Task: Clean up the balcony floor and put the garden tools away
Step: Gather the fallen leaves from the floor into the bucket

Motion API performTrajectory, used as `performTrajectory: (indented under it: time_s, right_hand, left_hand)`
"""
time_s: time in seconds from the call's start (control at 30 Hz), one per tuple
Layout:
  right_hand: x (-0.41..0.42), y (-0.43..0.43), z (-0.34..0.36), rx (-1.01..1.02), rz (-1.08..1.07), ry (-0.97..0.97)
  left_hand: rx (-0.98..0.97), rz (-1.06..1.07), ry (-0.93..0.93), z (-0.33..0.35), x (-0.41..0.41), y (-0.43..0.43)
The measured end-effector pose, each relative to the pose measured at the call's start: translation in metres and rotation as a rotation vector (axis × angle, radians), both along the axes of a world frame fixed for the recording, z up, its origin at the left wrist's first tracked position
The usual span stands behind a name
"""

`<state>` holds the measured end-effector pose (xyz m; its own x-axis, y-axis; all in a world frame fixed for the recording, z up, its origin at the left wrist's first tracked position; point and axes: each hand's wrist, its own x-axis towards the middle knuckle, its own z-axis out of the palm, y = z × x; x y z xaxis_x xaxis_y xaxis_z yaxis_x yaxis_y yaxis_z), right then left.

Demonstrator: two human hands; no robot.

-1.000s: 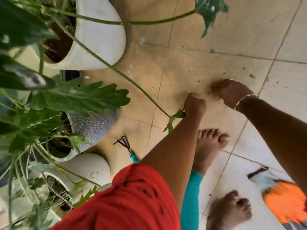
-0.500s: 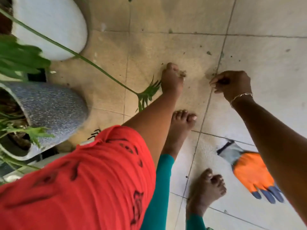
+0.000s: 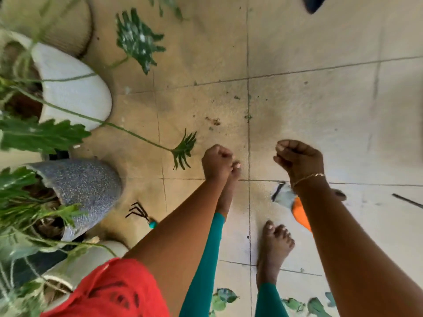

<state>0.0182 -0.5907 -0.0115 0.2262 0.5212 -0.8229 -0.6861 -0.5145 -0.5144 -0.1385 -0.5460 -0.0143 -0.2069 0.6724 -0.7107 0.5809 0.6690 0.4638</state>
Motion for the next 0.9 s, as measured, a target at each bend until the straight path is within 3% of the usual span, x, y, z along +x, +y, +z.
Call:
performTrajectory:
  time_s: [0.23, 0.43, 0.63, 0.9]
  right_hand:
    - [0.035, -0.072, 0.060, -0.059, -0.352, 0.071]
    - [0.015, -0.150, 0.086, -0.149, -0.622, 0.094]
    - [-0.021, -0.230, 0.112, -0.198, -0.907, 0.124]
    - [-0.046, -0.312, 0.139, -0.162, -1.316, 0.105]
  left_hand:
    - [-0.040, -0.179, -0.022, 0.053, 0.045, -0.016]
    - [-0.074, -0.378, -0.068, 0.084, 0.079, -0.065]
    - [-0.247, -0.314, -0.178, 0.115, 0.108, -0.137]
    - [-0.304, -0.757, -0.189, 0.123, 0.119, -0.226]
